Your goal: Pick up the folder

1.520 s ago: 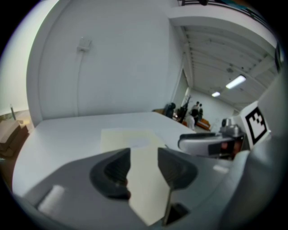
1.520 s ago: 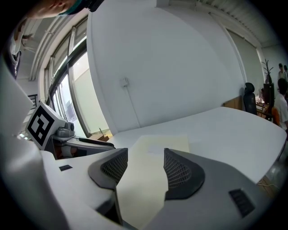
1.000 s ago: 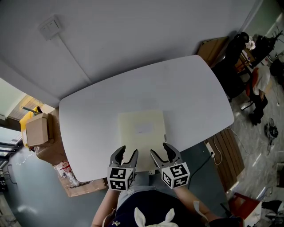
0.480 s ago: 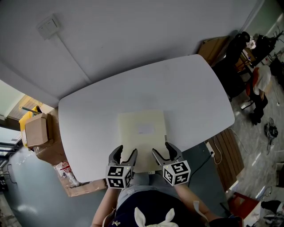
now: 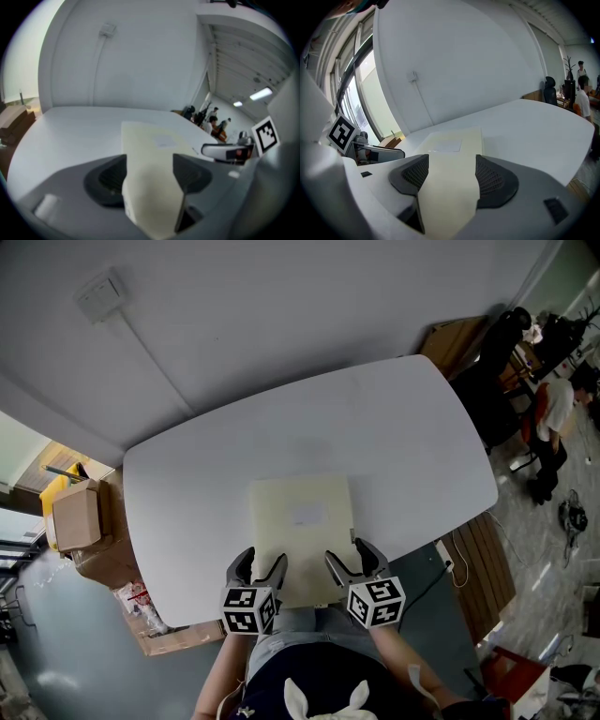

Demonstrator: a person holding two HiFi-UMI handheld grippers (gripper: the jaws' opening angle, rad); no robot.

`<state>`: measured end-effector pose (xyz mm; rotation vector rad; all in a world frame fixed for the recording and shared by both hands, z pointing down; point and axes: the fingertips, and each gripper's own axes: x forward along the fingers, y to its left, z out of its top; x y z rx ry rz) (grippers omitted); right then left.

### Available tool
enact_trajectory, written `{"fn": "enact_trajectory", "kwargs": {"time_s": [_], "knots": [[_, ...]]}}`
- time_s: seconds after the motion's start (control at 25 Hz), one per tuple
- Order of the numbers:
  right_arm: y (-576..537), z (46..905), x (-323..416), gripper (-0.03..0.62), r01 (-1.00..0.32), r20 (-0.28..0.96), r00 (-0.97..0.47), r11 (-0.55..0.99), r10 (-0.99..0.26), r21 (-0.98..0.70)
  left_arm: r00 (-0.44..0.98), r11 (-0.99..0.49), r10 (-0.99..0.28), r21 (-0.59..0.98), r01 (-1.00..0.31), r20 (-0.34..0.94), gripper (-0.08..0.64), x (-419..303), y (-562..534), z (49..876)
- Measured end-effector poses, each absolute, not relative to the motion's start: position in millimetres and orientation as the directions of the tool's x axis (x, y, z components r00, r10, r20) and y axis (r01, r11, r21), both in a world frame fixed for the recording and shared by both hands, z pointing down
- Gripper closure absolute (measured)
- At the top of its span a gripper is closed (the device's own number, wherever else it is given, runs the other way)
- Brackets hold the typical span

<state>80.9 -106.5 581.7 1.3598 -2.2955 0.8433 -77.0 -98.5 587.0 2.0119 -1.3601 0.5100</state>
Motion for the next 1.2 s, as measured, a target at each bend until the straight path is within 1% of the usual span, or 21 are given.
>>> {"fn": "enact_trajectory", "kwargs": {"time_s": [0.4, 0.92, 1.2], "knots": [[-116, 597, 91, 0.313, -0.884, 0.583, -0.464, 0.306, -0.667, -0.353, 0.381, -0.182, -0.657, 0.353, -0.918, 0.651, 0.258, -86, -105, 604], [-125, 615, 100, 0.312, -0.866, 0.592, -0.474, 0.223, -0.652, -0.447, 0.384, -0.145, -0.646, 0.388, -0.910, 0.660, 0.258, -92, -114, 619], [-127, 623, 98, 0.310, -0.845, 0.586, -0.498, 0.207, -0.640, -0.492, 0.400, -0.135, -0.630, 0.414, -0.900, 0.666, 0.256, -93, -117, 628]]}}
